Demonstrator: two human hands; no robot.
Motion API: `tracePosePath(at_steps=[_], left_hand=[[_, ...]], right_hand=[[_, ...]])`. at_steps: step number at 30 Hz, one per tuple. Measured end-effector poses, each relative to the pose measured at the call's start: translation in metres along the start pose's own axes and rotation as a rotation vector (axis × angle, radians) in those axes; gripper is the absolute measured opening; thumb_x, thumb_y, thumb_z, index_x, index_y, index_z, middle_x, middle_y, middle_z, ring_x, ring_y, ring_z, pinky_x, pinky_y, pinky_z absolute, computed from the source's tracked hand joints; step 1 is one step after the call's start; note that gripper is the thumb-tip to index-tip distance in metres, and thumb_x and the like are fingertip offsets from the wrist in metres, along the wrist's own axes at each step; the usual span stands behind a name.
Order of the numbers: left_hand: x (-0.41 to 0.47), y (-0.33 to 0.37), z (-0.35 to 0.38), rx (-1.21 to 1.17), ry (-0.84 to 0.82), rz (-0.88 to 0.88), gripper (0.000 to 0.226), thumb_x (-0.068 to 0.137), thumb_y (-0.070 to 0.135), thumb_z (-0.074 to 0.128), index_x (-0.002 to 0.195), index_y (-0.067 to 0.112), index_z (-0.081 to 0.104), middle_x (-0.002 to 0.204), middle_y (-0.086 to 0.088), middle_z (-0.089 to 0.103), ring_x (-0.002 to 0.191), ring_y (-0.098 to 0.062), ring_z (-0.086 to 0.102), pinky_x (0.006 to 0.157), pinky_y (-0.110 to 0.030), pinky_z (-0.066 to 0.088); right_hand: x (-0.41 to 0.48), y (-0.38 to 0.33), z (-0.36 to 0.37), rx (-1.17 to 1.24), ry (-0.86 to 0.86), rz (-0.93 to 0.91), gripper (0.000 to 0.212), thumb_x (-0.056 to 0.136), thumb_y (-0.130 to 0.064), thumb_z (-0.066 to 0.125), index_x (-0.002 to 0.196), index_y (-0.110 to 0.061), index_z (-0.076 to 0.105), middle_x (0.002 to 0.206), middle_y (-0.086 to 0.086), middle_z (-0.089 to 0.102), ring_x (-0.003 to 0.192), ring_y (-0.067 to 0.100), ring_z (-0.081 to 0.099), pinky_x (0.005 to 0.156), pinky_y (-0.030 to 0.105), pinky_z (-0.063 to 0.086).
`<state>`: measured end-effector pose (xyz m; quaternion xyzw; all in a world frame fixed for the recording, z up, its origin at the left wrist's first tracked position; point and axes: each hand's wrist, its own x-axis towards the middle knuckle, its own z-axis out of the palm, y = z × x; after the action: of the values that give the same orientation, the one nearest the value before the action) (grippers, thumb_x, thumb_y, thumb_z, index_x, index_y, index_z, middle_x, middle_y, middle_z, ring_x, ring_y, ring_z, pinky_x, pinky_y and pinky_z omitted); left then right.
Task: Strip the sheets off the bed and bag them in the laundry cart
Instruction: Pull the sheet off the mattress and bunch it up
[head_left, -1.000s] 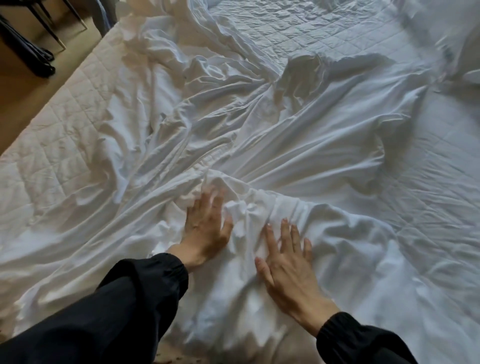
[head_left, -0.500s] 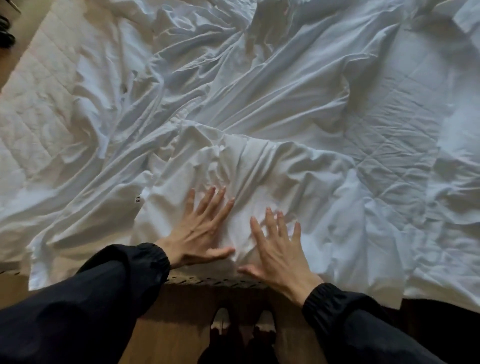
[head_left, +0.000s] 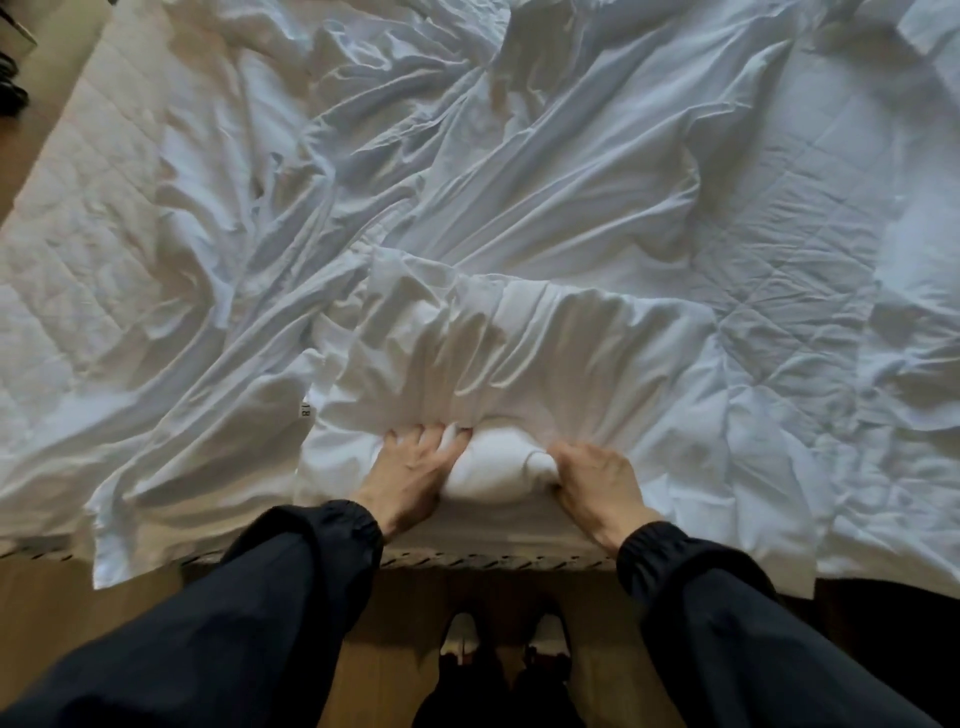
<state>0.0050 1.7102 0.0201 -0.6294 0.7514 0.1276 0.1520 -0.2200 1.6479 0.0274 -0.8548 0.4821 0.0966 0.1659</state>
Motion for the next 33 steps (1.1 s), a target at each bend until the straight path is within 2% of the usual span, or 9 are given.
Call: tracePosePath(at_steps=[3, 6, 8, 11, 16, 19, 22, 29, 33], left_hand=[[-0.008, -0.003, -0.024, -0.113, 0.042, 0.036, 0.061, 0.077, 0.005, 0.051, 0.131, 0.022, 0.030, 0.094, -0.009, 0.061, 0.084, -0.033, 0.061, 0.065, -0.041, 0.051], [-0.016, -0.004, -0.052, -0.098, 0.053, 0.027, 0.059, 0.084, 0.011, 0.047, 0.139, 0.026, 0.033, 0.103, -0.006, 0.062, 0.091, -0.031, 0.060, 0.067, -0.040, 0.051], [-0.024, 0.000, -0.070, -0.064, 0.033, 0.038, 0.057, 0.085, 0.015, 0.048, 0.140, 0.027, 0.033, 0.105, -0.005, 0.062, 0.094, -0.030, 0.061, 0.071, -0.040, 0.051], [-0.043, 0.010, -0.093, -0.043, -0.057, 0.109, 0.057, 0.084, 0.017, 0.049, 0.137, 0.032, 0.036, 0.098, -0.004, 0.065, 0.092, -0.029, 0.062, 0.073, -0.037, 0.050], [-0.069, 0.024, -0.129, -0.170, -0.214, 0.162, 0.052, 0.081, 0.020, 0.051, 0.128, 0.041, 0.046, 0.099, -0.004, 0.067, 0.094, -0.025, 0.061, 0.076, -0.032, 0.044], [-0.062, 0.021, -0.143, -0.177, -0.143, 0.127, 0.045, 0.081, 0.020, 0.050, 0.123, 0.037, 0.051, 0.099, -0.002, 0.067, 0.095, -0.025, 0.061, 0.077, -0.033, 0.046], [-0.041, 0.006, -0.150, -0.168, 0.009, 0.079, 0.036, 0.080, 0.024, 0.050, 0.115, 0.033, 0.056, 0.101, 0.000, 0.067, 0.096, -0.026, 0.061, 0.076, -0.037, 0.049], [0.022, -0.030, -0.186, -0.168, 0.267, 0.042, 0.029, 0.083, 0.018, 0.050, 0.111, 0.023, 0.057, 0.101, -0.005, 0.061, 0.097, -0.030, 0.059, 0.068, -0.035, 0.043], [0.064, -0.041, -0.214, -0.161, 0.315, 0.019, 0.022, 0.083, 0.018, 0.051, 0.104, 0.021, 0.056, 0.096, -0.005, 0.061, 0.092, -0.031, 0.059, 0.064, -0.033, 0.038]], right_hand=[[0.002, 0.002, -0.025, 0.025, -0.034, -0.024, 0.019, 0.091, -0.024, 0.051, 0.108, -0.019, 0.057, 0.097, 0.007, 0.064, 0.090, 0.029, 0.061, 0.067, 0.032, 0.038], [-0.005, 0.000, -0.053, 0.028, -0.079, -0.032, 0.024, 0.086, -0.019, 0.055, 0.110, -0.021, 0.059, 0.101, 0.010, 0.065, 0.095, 0.032, 0.060, 0.074, 0.036, 0.044], [-0.015, 0.000, -0.069, 0.044, -0.127, -0.034, 0.023, 0.083, -0.016, 0.056, 0.106, -0.020, 0.060, 0.101, 0.011, 0.065, 0.097, 0.033, 0.060, 0.073, 0.035, 0.042], [-0.037, -0.002, -0.091, 0.087, -0.245, -0.045, 0.019, 0.079, -0.014, 0.058, 0.097, -0.021, 0.061, 0.098, 0.009, 0.066, 0.095, 0.031, 0.061, 0.070, 0.031, 0.039], [-0.066, 0.004, -0.115, 0.169, -0.451, -0.028, 0.019, 0.070, -0.014, 0.062, 0.086, -0.024, 0.062, 0.086, 0.002, 0.065, 0.084, 0.023, 0.061, 0.068, 0.030, 0.045], [-0.059, 0.010, -0.128, 0.192, -0.392, -0.001, 0.018, 0.069, -0.012, 0.062, 0.080, -0.026, 0.058, 0.083, 0.002, 0.063, 0.081, 0.023, 0.060, 0.067, 0.027, 0.042], [-0.042, 0.014, -0.140, 0.209, -0.331, 0.023, 0.019, 0.068, -0.011, 0.059, 0.079, -0.026, 0.057, 0.085, 0.004, 0.065, 0.083, 0.025, 0.062, 0.069, 0.031, 0.048], [0.017, 0.028, -0.189, 0.099, -0.179, 0.062, 0.031, 0.070, -0.014, 0.058, 0.100, -0.021, 0.058, 0.103, 0.010, 0.064, 0.098, 0.032, 0.062, 0.079, 0.036, 0.051], [0.055, 0.046, -0.221, 0.027, -0.113, 0.085, 0.023, 0.076, -0.015, 0.060, 0.092, -0.024, 0.046, 0.103, 0.009, 0.060, 0.099, 0.033, 0.059, 0.074, 0.035, 0.043]])
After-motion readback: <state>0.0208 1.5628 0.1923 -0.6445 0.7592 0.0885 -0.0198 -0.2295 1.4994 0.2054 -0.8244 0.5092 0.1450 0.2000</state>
